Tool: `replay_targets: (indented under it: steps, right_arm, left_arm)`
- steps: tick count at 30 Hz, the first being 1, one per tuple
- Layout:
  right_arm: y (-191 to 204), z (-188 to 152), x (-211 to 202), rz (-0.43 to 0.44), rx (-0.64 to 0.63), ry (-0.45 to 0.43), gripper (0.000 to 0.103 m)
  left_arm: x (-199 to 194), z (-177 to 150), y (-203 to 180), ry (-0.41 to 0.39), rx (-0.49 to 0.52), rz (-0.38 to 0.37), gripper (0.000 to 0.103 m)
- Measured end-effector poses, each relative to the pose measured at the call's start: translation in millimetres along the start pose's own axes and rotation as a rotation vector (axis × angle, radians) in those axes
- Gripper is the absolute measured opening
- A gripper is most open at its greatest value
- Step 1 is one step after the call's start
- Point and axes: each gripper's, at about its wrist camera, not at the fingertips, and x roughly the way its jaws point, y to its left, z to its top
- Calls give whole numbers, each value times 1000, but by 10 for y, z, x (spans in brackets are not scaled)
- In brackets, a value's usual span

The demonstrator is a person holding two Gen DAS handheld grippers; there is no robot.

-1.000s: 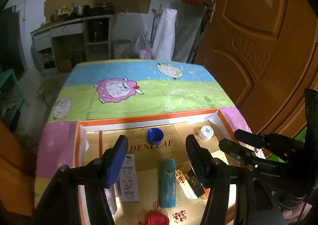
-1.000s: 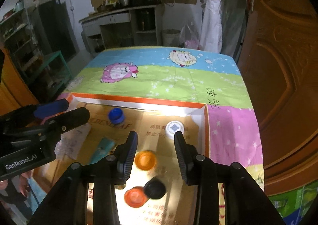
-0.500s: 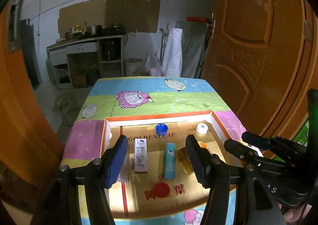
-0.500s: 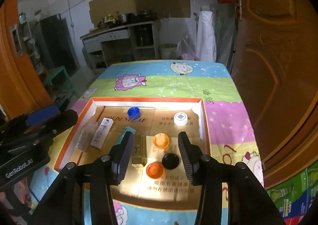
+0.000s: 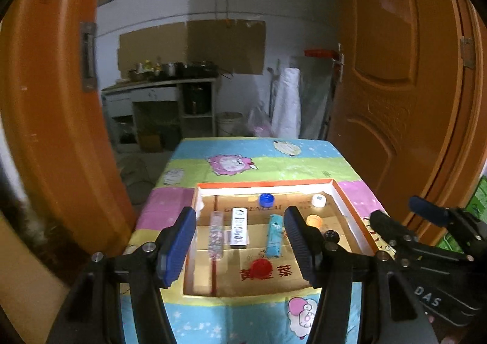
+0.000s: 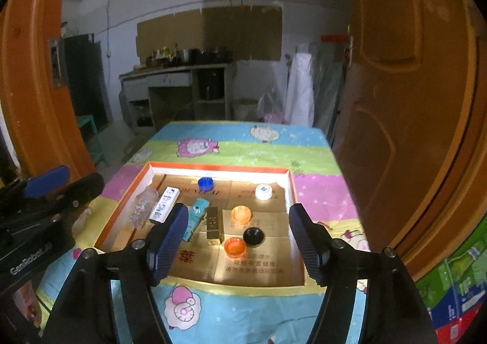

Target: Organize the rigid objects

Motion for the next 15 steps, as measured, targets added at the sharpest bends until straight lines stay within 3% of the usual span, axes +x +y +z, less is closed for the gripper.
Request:
replay_targets:
  steps: [15]
  right_arm:
    - [177, -325, -672, -41, 22, -54, 71]
  left_arm:
    - [-539, -247, -39, -23, 38, -33, 60]
